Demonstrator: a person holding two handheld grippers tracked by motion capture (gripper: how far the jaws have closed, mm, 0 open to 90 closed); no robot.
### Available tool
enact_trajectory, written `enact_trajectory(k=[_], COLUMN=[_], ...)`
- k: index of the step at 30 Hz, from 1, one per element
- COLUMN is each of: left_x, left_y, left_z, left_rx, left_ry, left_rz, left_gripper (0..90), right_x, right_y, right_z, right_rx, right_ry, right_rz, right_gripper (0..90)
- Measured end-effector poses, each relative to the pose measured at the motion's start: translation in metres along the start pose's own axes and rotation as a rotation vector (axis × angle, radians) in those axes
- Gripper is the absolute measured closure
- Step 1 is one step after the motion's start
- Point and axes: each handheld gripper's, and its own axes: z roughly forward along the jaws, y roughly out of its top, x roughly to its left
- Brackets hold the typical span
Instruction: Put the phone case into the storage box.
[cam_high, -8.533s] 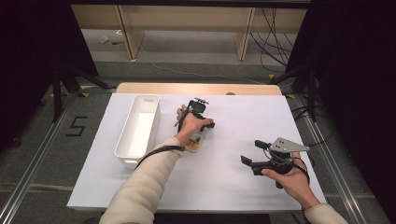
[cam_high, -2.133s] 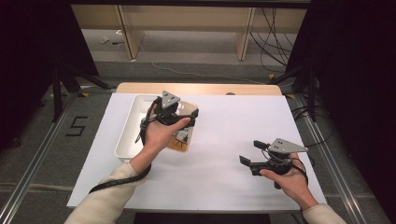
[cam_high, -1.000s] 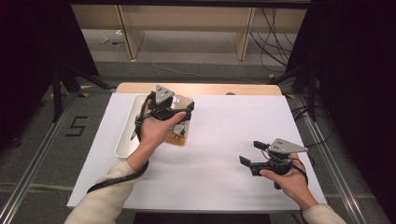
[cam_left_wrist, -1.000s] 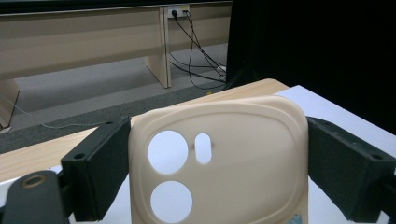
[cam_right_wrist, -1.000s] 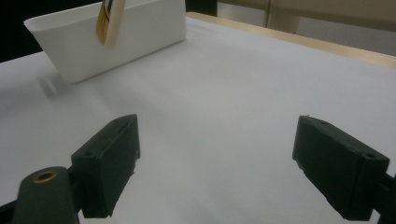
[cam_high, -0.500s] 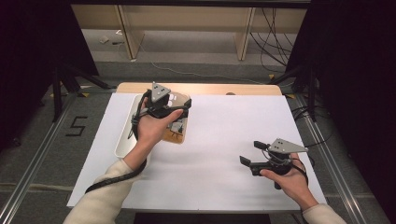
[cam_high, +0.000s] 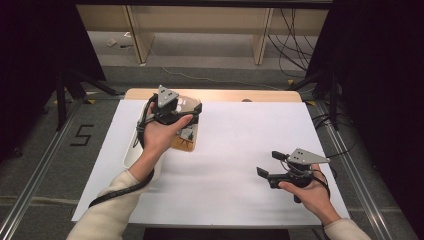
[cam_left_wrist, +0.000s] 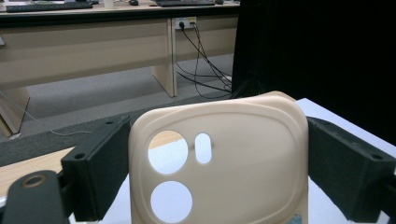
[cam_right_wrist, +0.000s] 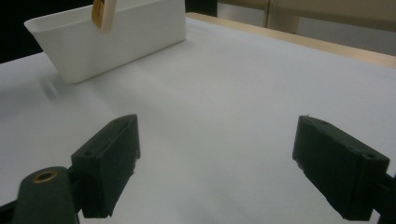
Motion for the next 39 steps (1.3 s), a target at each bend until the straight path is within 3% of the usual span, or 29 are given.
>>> enact_trajectory(k=[22,39], left_x=[0.010,0.022], left_y=[0.006,0.010], left_z=[-0.006,-0.012], left_rx=[-0.008,-0.017], left_ry=[0.022,0.047], left_rz=[0.008,-0.011], left_gripper=[11.3,11.3], right_x=[0.000,0.000], right_y=[0.000,0.000], right_z=[-0.001,-0.001], right_rx=[0.000,0.003], right_ry=[-0.004,-0.005], right_rz=[0.002,0.001], right_gripper=[15.8,15.8])
